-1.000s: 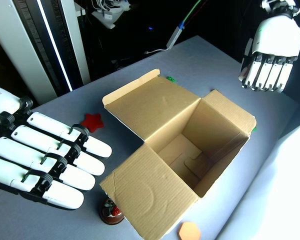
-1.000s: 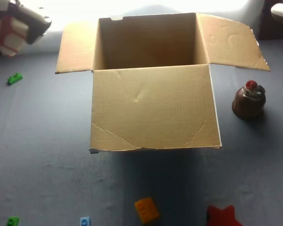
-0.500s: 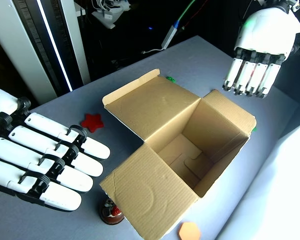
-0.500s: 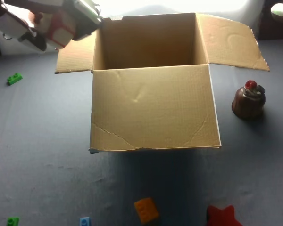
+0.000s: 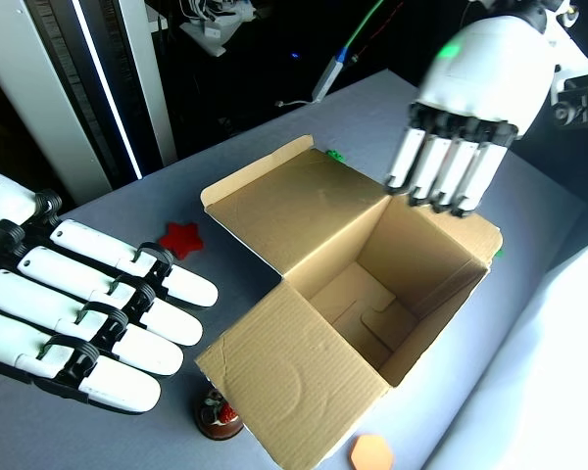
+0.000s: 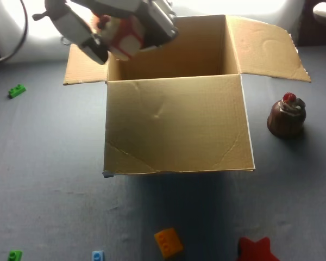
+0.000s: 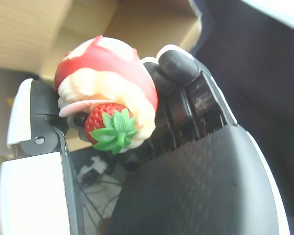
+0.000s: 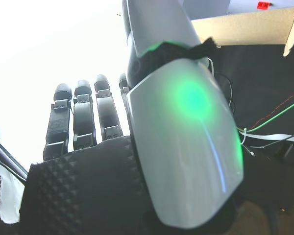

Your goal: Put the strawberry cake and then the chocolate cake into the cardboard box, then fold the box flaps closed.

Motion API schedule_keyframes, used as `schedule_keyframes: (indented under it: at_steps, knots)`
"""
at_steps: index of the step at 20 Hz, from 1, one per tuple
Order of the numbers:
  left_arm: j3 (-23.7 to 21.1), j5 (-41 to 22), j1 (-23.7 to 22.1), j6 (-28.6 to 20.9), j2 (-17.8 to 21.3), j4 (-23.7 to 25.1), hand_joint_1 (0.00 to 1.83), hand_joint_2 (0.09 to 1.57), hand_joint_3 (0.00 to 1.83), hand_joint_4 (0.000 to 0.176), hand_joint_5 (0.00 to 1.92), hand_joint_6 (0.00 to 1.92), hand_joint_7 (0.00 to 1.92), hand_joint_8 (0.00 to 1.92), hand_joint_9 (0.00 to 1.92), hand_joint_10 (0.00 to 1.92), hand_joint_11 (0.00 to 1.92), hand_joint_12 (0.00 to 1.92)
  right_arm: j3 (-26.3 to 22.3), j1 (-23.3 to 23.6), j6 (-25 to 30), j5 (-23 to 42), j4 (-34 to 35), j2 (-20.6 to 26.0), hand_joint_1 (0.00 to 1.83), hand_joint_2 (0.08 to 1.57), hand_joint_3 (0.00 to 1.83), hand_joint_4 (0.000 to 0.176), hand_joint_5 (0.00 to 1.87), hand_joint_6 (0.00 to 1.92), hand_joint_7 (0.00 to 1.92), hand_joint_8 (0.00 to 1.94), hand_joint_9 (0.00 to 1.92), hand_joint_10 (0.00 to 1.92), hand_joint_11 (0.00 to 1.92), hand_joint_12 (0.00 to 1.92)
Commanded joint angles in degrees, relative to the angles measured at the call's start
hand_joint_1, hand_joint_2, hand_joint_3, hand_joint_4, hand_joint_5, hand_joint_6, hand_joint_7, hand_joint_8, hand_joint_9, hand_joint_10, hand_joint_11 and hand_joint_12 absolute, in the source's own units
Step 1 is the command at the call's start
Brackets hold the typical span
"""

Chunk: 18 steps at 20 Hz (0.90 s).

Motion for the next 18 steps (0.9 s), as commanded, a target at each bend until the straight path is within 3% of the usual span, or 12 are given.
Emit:
schedule_keyframes:
  at_steps: [1, 2, 6, 7, 9, 10, 11, 13, 14, 15, 17, 18]
  knots:
    - [0.0, 2.4, -0.2, 0.7, 0.1, -3.4, 1.27, 1.33, 0.01, 0.0, 0.54, 1.61, 0.56, 1.65, 0.58, 1.74, 0.42, 1.92, 0.3, 0.5, -0.3, 6.8, 0.5, 0.7, 1.11, 0.98, 0.0, 0.039, 0.0, 0.0, 0.0, 0.0, 0.02, 0.01, 0.04, 0.02]
    - [0.0, 2.4, 0.2, 0.8, -0.4, -3.3, 1.14, 1.32, 0.0, 0.0, 0.57, 1.57, 0.63, 1.62, 0.53, 1.74, 0.43, 1.92, 0.3, 0.5, -0.3, 6.8, 0.7, 0.6, 1.13, 0.98, 0.01, 0.031, 0.0, 0.0, 0.0, 0.0, 0.04, 0.02, 0.01, 0.3]
    - [2.0, 3.1, 2.4, 1.7, -3.8, -3.5, 1.27, 1.32, 0.01, 0.0, 0.53, 1.64, 0.57, 1.62, 0.61, 1.69, 0.44, 1.92, 0.4, 0.4, -0.2, 6.8, 2.0, 0.3, 1.11, 0.99, 0.0, 0.027, 0.0, 0.0, 0.02, 0.0, 0.05, 0.01, 0.0, 0.47]
    - [2.7, 3.3, 2.9, 1.9, -4.5, -3.6, 1.15, 1.32, 0.01, 0.0, 0.59, 1.49, 0.61, 1.7, 0.52, 1.79, 0.43, 1.92, 0.5, 0.3, -0.1, 6.8, 2.2, 0.3, 1.12, 0.99, 0.0, 0.026, 0.0, 0.0, 0.02, 0.0, 0.07, 0.02, 0.0, 0.57]
    - [4.5, 3.7, 3.8, 2.5, -5.7, -3.9, 1.1, 1.34, 0.0, 0.0, 0.58, 1.5, 0.6, 1.73, 0.46, 1.81, 0.4, 1.92, 0.7, 0.3, -0.1, 6.8, 3.2, 0.1, 1.09, 1.01, 0.01, 0.026, 0.0, 0.0, 0.02, 0.0, 0.06, 0.01, 0.0, 0.51]
    - [5.7, 3.7, 4.1, 3.0, -6.3, -4.2, 1.24, 1.32, 0.01, 0.0, 0.56, 1.55, 0.56, 1.69, 0.57, 1.73, 0.41, 1.92, 1.0, 0.3, -0.1, 6.8, 4.1, -0.1, 1.11, 1.01, 0.0, 0.019, 0.0, 0.0, 0.04, 0.01, 0.07, 0.01, 0.0, 0.51]
    - [6.7, 3.8, 4.2, 3.4, -6.8, -4.5, 1.13, 1.31, 0.01, 0.009, 0.61, 1.54, 0.62, 1.62, 0.52, 1.75, 0.43, 1.92, 1.3, 0.3, -0.1, 6.8, 4.9, -0.4, 1.12, 1.01, 0.01, 0.016, 0.0, 0.0, 0.03, 0.0, 0.06, 0.01, 0.0, 0.5]
    - [8.6, 4.0, 4.5, 3.8, -7.5, -4.8, 1.27, 1.32, 0.03, 0.0, 0.53, 1.66, 0.58, 1.63, 0.58, 1.7, 0.42, 1.92, 2.5, 0.3, 0.4, 5.4, 7.7, -1.6, 1.14, 1.02, 0.01, 0.019, 0.0, 0.0, 0.0, 0.0, 0.04, 0.0, 0.0, 0.34]
    - [9.5, 4.0, 4.5, 4.0, -7.9, -4.8, 1.12, 1.33, 0.02, 0.011, 0.57, 1.67, 0.6, 1.59, 0.48, 1.74, 0.39, 1.92, 3.1, 0.4, 1.0, 4.5, 9.0, -2.1, 1.12, 1.03, 0.01, 0.02, 0.0, 0.0, 0.0, 0.0, 0.05, 0.0, 0.0, 0.32]
    - [10.1, 4.0, 4.6, 4.3, -8.3, -4.8, 1.09, 1.33, 0.01, 0.026, 0.6, 1.65, 0.6, 1.57, 0.44, 1.7, 0.35, 1.92, 3.7, 0.5, 1.4, 4.0, 10.8, -2.7, 1.09, 1.03, 0.01, 0.015, 0.0, 0.0, 0.0, 0.0, 0.04, 0.0, 0.0, 0.32]
    - [10.9, 4.1, 4.8, 4.7, -8.8, -4.9, 1.08, 1.33, 0.0, 0.036, 0.6, 1.59, 0.59, 1.58, 0.41, 1.55, 0.3, 1.82, 4.7, 0.7, 2.2, 2.4, 14.9, -3.4, 1.12, 1.0, 0.0, 0.004, 0.01, 0.0, 0.01, 0.0, 0.05, 0.0, 0.0, 0.31]
    - [11.0, 4.2, 4.9, 5.0, -8.8, -5.0, 1.01, 1.27, 0.0, 0.0, 0.68, 1.45, 0.43, 1.31, 0.36, 1.42, 0.26, 1.73, 5.5, 1.0, 3.2, 1.4, 18.7, -3.9, 1.13, 0.99, 0.0, 0.0, 0.0, 0.0, 0.01, 0.0, 0.03, 0.0, 0.0, 0.22]
